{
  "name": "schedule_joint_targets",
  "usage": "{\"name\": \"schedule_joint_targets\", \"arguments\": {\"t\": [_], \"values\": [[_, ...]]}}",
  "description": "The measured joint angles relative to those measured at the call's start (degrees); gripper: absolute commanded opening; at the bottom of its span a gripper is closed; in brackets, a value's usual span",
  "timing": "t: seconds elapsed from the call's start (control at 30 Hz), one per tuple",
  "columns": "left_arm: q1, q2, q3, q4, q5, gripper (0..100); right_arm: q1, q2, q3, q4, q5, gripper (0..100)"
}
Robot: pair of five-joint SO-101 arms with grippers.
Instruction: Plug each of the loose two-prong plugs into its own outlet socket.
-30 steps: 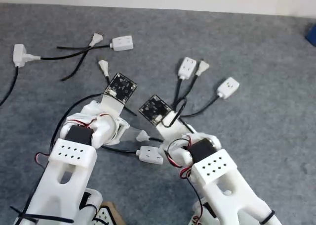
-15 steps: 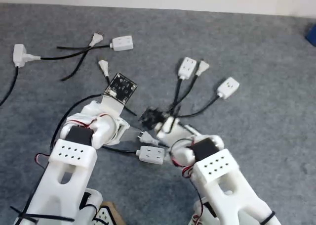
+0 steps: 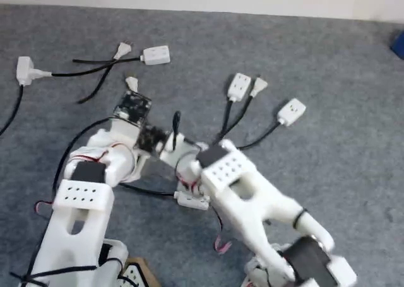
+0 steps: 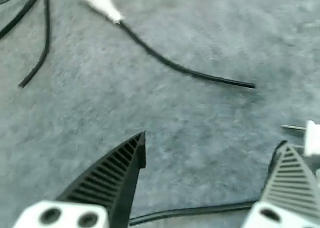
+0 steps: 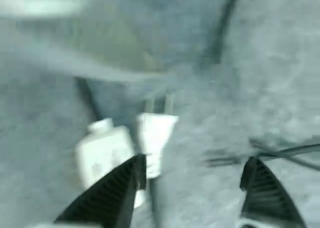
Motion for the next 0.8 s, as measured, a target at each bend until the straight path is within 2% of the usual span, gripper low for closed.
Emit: {"name": "schedule_joint_targets", "arguments": {"t": [0.13, 0.37, 0.47, 0.63, 0.8], "values": [[0.79, 0.09, 0.35, 0.00, -0.18, 39, -0.18, 6.15, -3.78, -0.35, 0.00, 29.9], [-0.26, -0.18, 0.35, -0.79, 0.62, 39, -0.09, 6.77, -3.25, -0.44, 0.00, 29.9], [-5.45, -0.26, 0.18, -4.66, 4.84, 39, 0.00, 6.77, -3.25, -0.88, -0.97, 29.9], [-19.16, -0.26, -4.75, -5.89, 10.55, 39, -0.18, 6.77, -3.25, -0.62, -2.11, 29.9], [-21.10, -0.26, -5.27, -5.80, 11.25, 39, 0.18, 6.77, -3.25, -0.62, -2.11, 29.9]]}}
